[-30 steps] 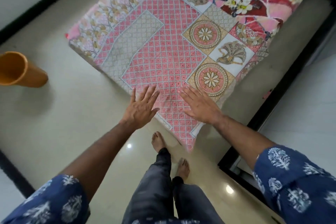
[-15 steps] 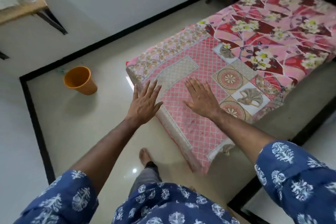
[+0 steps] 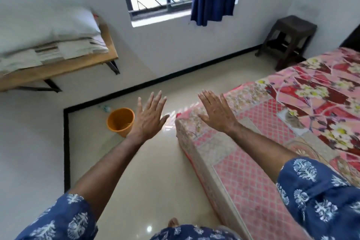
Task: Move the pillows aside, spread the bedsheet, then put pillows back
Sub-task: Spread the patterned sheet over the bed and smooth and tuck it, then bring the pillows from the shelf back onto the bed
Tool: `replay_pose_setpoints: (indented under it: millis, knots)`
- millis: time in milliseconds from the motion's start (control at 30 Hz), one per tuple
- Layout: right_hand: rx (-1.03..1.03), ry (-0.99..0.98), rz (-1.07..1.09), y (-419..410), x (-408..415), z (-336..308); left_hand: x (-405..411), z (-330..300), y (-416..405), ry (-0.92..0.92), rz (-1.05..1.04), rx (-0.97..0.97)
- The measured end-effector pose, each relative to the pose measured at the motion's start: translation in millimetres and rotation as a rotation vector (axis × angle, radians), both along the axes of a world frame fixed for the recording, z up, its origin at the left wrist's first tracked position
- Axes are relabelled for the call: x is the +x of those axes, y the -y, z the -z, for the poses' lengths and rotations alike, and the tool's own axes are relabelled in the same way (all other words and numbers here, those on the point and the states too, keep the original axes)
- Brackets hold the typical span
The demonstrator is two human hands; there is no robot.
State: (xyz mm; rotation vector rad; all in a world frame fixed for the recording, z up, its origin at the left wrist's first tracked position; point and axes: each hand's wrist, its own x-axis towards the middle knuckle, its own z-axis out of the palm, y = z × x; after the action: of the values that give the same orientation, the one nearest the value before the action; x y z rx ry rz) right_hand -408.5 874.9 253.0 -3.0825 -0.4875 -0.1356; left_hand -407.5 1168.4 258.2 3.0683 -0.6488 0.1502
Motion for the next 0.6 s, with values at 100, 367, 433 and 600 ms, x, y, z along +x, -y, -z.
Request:
replay_pose_setpoints:
  millis: [100, 367, 433, 600]
  knots:
    - [0.036, 0.062, -0.041, -38.2, 61.4, -17.7, 48.6, -13.4, -37.3, 0.022, -0.056, -0.02]
    - [0.151, 0.132, -0.236, -131.1, 245.0, -29.7, 166.9, -26.5, -119.8, 0.041, -0.256, -0.051]
    - [0.164, 0.122, -0.281, -156.3, 296.9, -31.8, 198.9, -31.5, -144.1, 0.05, -0.316, -0.006]
    - [0.215, 0.078, -0.449, -221.7, 418.0, -61.4, 271.9, -56.9, -202.5, 0.057, -0.526, -0.064]
